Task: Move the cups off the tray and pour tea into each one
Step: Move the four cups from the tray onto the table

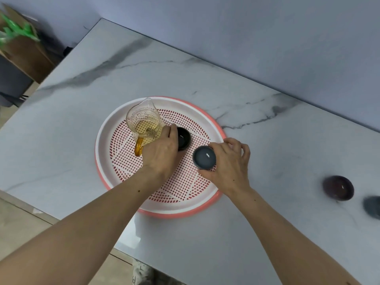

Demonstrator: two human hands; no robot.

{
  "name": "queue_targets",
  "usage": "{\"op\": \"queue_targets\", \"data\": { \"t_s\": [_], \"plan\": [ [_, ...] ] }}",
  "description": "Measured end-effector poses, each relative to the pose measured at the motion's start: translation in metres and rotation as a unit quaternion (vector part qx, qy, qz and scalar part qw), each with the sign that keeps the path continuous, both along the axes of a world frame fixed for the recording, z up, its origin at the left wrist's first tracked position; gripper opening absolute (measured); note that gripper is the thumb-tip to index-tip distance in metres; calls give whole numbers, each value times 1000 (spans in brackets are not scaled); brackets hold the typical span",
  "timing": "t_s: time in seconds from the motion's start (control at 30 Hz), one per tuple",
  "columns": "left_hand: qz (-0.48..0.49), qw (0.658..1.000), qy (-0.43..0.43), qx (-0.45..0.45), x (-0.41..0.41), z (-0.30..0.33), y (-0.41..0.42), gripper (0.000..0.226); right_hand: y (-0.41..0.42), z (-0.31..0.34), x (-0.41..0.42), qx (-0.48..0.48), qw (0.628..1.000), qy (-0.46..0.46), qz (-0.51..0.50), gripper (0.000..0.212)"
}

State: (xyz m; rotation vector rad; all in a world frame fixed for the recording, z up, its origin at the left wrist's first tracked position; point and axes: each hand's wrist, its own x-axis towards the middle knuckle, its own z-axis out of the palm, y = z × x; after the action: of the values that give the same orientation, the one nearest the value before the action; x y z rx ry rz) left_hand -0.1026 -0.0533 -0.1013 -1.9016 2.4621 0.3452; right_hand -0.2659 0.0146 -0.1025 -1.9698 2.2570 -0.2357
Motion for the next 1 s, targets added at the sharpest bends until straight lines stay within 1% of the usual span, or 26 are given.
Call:
{"op": "queue_targets", "data": {
  "t_s": [0.13, 0.33, 0.57, 0.77, 0.87, 1.0],
  "plan": [
    [-7, 1000, 10, -2, 1, 7, 2, 62, 2, 3, -1, -4, 1000, -7, 0, 60],
    [-41, 999, 7, -9, 2, 31, 11, 63, 14, 25, -11, -9, 1000, -13, -23, 63],
    [-97, 995, -1, -7, -21, 86, 17, 63, 45, 70, -37, -27, 996, -12, -84, 58],
    [-149, 989, 1, -16, -73, 119, 30, 59, 78, 101, -83, -28, 990, -17, -135, 61],
    [-160, 987, 10, -15, -108, 126, 42, 58, 94, 110, -115, -30, 988, -24, -147, 63],
    [-165, 986, 13, -11, -158, 128, 65, 62, 118, 115, -164, -32, 988, -18, -153, 63]
  ]
}}
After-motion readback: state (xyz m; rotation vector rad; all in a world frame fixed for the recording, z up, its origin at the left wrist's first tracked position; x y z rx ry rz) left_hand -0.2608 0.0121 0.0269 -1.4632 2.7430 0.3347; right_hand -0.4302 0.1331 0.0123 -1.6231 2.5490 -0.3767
